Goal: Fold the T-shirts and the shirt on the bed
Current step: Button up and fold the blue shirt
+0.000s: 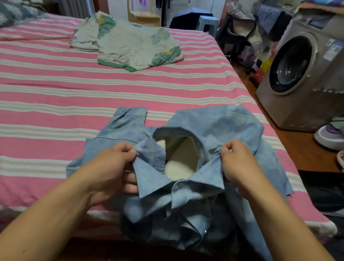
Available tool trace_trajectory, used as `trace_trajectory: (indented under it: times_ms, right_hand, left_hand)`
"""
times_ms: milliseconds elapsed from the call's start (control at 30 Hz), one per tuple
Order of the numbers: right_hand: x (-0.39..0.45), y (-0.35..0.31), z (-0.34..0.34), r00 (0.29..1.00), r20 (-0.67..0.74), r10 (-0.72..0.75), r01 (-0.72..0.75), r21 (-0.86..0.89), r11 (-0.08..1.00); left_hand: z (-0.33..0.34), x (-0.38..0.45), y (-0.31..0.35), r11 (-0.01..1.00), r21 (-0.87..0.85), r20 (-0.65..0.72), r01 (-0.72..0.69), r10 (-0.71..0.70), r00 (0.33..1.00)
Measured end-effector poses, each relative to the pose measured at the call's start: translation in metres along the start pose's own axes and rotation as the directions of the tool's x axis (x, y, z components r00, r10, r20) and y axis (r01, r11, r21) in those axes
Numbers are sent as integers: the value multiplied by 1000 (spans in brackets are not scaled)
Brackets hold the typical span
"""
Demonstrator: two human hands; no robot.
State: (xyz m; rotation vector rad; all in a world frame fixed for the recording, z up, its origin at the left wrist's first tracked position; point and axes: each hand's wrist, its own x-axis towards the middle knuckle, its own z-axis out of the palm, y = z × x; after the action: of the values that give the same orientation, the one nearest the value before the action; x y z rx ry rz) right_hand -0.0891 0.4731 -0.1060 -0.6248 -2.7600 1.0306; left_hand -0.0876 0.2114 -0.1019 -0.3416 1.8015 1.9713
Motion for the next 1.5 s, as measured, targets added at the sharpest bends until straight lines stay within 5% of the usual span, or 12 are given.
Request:
trace_trajectory:
  times_ms: [133,233,367,467,567,833,900,967,1000,1133,1333,1500]
  right_hand:
    - [-5,-3,10,998,66,16,-42,418,908]
    - [-17,-12,11,946,321,51,-275,709,649]
    - [-24,-20,7,814,578,49,-564,768,303]
    - [-21,-21,-2,783,619,-68,-613,785,93]
    - [-20,-20,-6,802,585,-121,-583,811,51]
    - [-24,-23,-3,772,626,-112,-599,775,202]
    - [-26,-22,4,892,451,36,-399,747,531]
    - [-20,-14,10,998,57,23,-42,366,930]
    - [-17,-12,11,993,-81,-86,99,163,982]
    - [-6,-14,20,977,-84,-196,202,74,977]
    - [19,-33,40,974,209,-91,129,-173,976]
    - [6,-52,7,969,-52,-240,242,38,970]
  left_hand:
    - [6,1,-1,991,-127,-26,-43,40,999]
    - [7,2,1,939,-343,18,25,-20,1000]
    - [8,-5,4,827,-555,117,83,-22,993]
    - [9,-7,3,894,-447,89,41,-1,996]
    - [11,-8,-1,963,-264,62,45,-29,998]
    - [18,-3,-6,786,-617,126,24,68,990]
    - [23,-6,-8,881,-468,101,-66,127,987]
    - [24,-7,-16,972,-172,92,-161,179,980]
    - [23,-5,-22,983,21,100,-184,181,978]
    - [22,5,-31,780,601,-6,-174,222,975]
    - [26,21,-4,787,604,-204,-125,304,931]
    - [31,24,0,589,794,-153,-147,429,890]
